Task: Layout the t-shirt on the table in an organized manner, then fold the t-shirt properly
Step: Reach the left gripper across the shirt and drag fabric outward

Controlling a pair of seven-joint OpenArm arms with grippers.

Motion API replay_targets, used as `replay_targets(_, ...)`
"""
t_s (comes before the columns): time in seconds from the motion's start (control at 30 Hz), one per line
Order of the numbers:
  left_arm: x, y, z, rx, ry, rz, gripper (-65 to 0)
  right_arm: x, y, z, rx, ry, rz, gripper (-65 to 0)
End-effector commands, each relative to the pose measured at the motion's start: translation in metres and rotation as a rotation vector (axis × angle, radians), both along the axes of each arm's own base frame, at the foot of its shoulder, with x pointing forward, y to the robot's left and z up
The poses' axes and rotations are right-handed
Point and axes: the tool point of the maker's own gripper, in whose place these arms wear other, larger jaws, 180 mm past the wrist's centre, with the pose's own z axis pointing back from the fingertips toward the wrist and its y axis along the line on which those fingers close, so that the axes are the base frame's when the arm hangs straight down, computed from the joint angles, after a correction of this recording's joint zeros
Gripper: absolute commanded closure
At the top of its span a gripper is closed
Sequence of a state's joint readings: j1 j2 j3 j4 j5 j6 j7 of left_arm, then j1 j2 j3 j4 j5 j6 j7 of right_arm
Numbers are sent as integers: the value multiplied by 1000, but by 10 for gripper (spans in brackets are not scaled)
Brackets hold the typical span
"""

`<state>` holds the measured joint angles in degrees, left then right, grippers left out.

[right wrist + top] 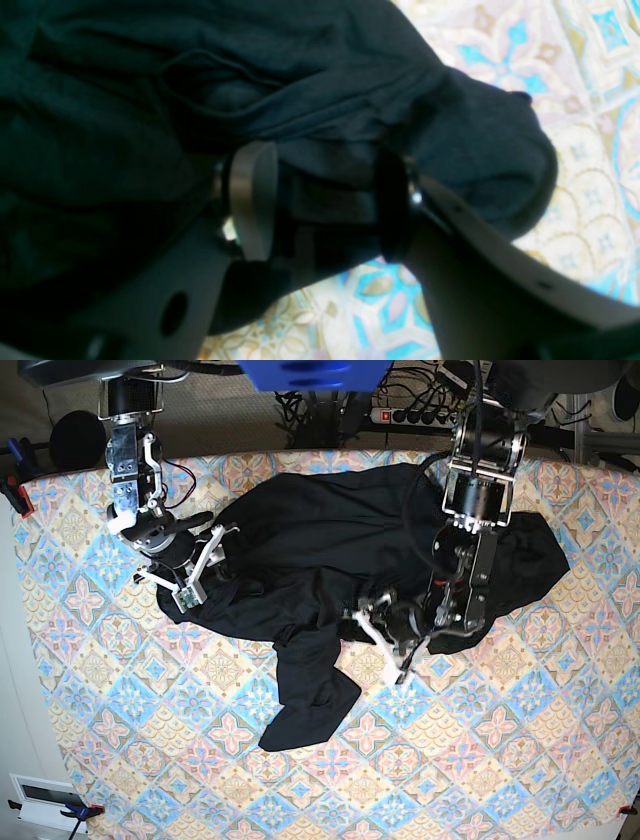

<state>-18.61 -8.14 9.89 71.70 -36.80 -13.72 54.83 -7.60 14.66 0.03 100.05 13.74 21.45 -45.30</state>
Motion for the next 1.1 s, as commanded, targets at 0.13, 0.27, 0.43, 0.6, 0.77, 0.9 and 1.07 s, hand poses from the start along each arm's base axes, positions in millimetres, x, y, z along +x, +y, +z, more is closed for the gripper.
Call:
replay_targets(0.13, 7, -17, 20, -50, -59, -36, -375, 9, 0, 13, 10, -49, 3, -301)
replay_targets(0.27, 3, -40, 21, -47, -101, -87, -376, 9, 0, 13, 10, -49, 4, -301)
replay_targets(0.43, -2, -62, 1, -43, -84, -117, -367, 10, 0, 14, 10, -51, 5, -301)
replay_targets(0.6, 18, -66, 12, -68, -127, -86, -114, 9, 1, 15, 10, -54, 7, -301)
replay_targets(0.77, 48, -65, 46, -76, -218, -72, -23, 9, 0, 13, 9, -47, 5, -301)
replay_targets(0.9, 80, -44, 82, -111, -286, 9, 0, 7, 5, 11, 11, -40, 18, -301)
replay_targets(1.07, 111, -15, 119, -148, -355, 109, 0, -6, 30, -9, 21, 22, 91, -301)
